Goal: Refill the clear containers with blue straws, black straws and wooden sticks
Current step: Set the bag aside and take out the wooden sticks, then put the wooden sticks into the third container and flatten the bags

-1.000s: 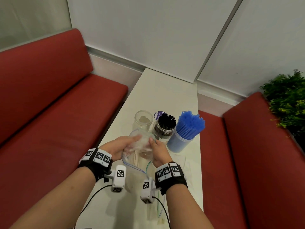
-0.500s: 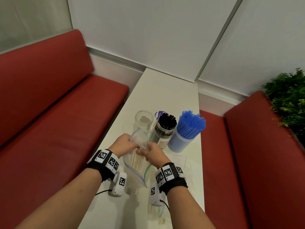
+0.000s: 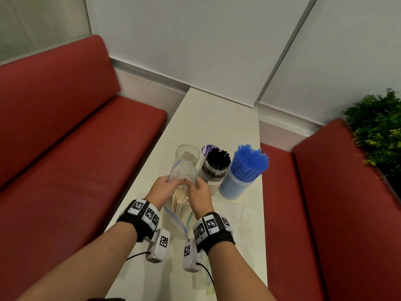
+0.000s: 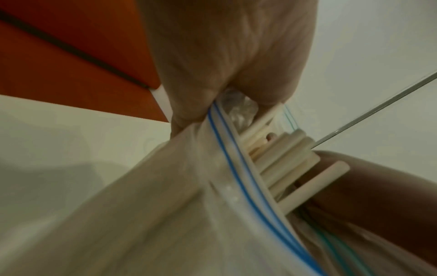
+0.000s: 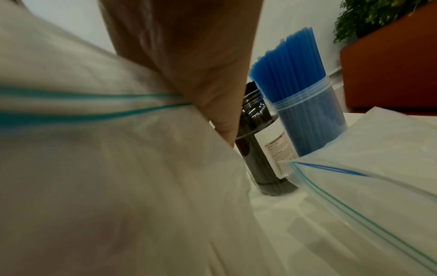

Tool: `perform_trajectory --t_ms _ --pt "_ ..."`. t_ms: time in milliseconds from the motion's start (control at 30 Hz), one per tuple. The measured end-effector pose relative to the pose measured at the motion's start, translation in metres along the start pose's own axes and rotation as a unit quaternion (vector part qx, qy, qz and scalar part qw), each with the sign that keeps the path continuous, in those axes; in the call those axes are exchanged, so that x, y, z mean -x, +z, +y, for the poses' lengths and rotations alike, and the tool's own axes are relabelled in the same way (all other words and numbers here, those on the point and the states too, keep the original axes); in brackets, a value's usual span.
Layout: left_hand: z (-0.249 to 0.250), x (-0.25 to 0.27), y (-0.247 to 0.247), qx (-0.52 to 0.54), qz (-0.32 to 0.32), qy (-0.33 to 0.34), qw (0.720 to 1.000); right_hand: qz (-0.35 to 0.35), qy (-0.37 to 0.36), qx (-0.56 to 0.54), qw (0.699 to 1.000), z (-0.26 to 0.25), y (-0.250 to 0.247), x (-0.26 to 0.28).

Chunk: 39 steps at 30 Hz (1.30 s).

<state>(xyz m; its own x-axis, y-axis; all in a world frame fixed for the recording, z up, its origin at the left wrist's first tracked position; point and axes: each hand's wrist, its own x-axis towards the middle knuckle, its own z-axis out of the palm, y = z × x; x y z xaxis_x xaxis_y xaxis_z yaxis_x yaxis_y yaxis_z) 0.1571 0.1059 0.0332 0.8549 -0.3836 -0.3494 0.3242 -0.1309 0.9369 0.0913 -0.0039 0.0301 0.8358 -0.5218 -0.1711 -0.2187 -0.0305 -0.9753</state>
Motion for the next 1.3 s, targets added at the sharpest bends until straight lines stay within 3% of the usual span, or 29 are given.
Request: perform_trajectory --t_ms 300,467,600,700,800,867,967,1033,1200,1300 --pt "-0.012 -0.006 0.001 -0.014 0.046 -0.011 0.999 0.099 -0.007 0.031 0.995 0.009 0.011 -0.007" --pt "-0.015 -0.009 -0.001 -0.017 0.054 0.023 0.998 0.132 0.009 -0.027 0.991 0.015 0.011 -0.008" --pt "-0.006 -0.012 -0.003 0.022 0.023 0.019 0.999 0.120 0.059 -0.036 0.990 0.017 0.014 -0.014" --pt "0.001 -0.011 -0.007 0.152 -0.008 -0.038 0.988 0.118 0.053 -0.098 0.987 0.015 0.015 -0.016" --pt "0.005 -0.015 -0.009 0.209 0.009 -0.073 0.975 0.122 0.041 -0.144 0.981 0.013 0.018 -0.016" --pt "0.004 -0.019 -0.011 0.174 0.043 -0.075 0.981 0.131 0.040 -0.154 0.978 0.013 0.020 -0.017" --pt "-0.003 -0.024 -0.012 0.014 0.111 -0.042 0.993 0.134 0.043 -0.159 0.977 0.014 0.021 -0.019" --pt "-0.005 -0.027 -0.009 -0.027 0.106 -0.020 0.994 0.126 0.051 -0.171 0.976 0.017 0.019 -0.021" --pt "-0.001 -0.025 -0.003 0.016 0.042 -0.021 0.999 0.058 0.101 -0.232 0.966 0.019 0.003 -0.032" --pt "-0.006 -0.022 -0.004 0.089 0.037 -0.062 0.993 0.017 0.141 -0.228 0.963 0.019 0.000 -0.032"
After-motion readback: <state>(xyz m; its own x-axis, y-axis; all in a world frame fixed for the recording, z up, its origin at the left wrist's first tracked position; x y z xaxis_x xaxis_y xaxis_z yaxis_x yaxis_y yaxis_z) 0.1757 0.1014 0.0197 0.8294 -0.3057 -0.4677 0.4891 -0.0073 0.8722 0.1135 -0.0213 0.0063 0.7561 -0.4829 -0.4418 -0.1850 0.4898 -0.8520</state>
